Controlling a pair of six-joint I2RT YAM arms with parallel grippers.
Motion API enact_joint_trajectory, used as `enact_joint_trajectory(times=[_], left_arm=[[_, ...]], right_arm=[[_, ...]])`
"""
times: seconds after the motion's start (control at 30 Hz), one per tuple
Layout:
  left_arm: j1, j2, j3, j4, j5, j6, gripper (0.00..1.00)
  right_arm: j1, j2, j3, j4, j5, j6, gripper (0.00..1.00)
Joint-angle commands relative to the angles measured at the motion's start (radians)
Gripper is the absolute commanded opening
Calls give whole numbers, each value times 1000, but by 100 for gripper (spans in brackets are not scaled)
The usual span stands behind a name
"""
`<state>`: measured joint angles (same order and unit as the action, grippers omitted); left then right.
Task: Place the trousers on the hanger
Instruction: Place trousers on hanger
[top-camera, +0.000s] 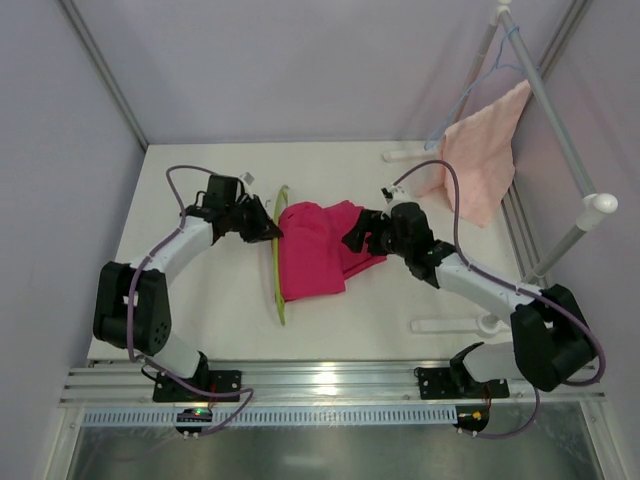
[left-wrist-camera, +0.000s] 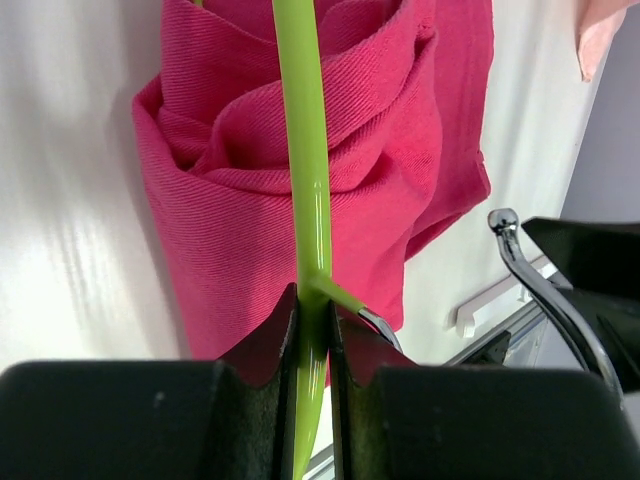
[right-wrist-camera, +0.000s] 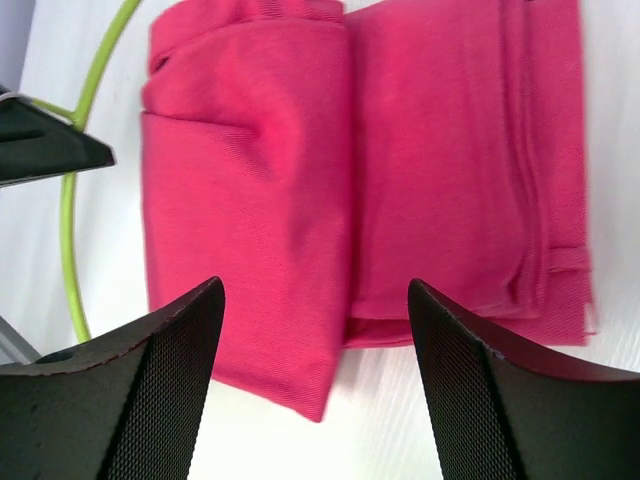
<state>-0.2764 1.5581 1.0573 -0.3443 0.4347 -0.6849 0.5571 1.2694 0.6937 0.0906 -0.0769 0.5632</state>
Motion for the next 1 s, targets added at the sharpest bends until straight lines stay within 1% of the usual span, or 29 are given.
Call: enact_joint_trajectory(times=[0.0, 0.1, 0.17, 0.27, 0.3, 0.37, 0.43, 0.47, 0.5, 0.57, 0.63, 0.67, 0.7, 0.73, 0.77, 0.87, 0.93, 0.97], left_arm=[[36, -4, 35, -56, 111, 94, 0], [37, 5, 35, -47, 127, 81, 0], [39, 19, 33, -44, 125, 74, 0], [42, 33, 10, 8, 150, 58, 0], [45, 45, 1, 45, 177, 39, 0], [58, 59, -11, 80, 206, 24, 0], [68, 79, -2, 106, 225, 21, 0], [72, 85, 0, 119, 229, 19, 0], [85, 94, 4, 135, 248, 12, 0], [91, 138, 32, 169, 274, -1, 0], [92, 170, 55, 172, 291, -22, 1], [91, 172, 55, 203, 298, -37, 1], [92, 168, 46, 226, 306, -63, 1], [92, 158, 32, 258, 314, -86, 0], [92, 128, 11, 321, 328, -144, 1], [112, 82, -63, 409, 341, -250, 0], [143, 69, -85, 404, 326, -245, 0], [155, 66, -82, 366, 290, -196, 0]], right_arm=[[-46, 135, 120, -11, -184, -127, 77], [-92, 229, 168, -51, -135, -137, 76], [-118, 252, 185, -66, -61, -123, 72], [-129, 330, 222, -60, -26, -111, 68], [-129, 375, 242, -78, -2, -111, 67], [-129, 412, 247, -112, 72, -99, 66], [-129, 424, 219, -144, 118, -74, 59], [-131, 417, 199, -147, 133, -60, 56], [-128, 404, 147, -134, 131, -46, 47], [-125, 361, 97, -112, 118, -4, 40], [-89, 332, 38, -110, 124, 21, 34], [-73, 287, 17, -111, 132, 59, 33], [-54, 262, -38, -95, 131, 79, 33], [-10, 234, -63, -66, 132, 101, 33], [13, 201, -83, -57, 138, 127, 33], [101, 171, -128, -45, 189, 199, 32], [133, 156, -144, -48, 241, 236, 30], [138, 150, -151, -48, 252, 242, 29]])
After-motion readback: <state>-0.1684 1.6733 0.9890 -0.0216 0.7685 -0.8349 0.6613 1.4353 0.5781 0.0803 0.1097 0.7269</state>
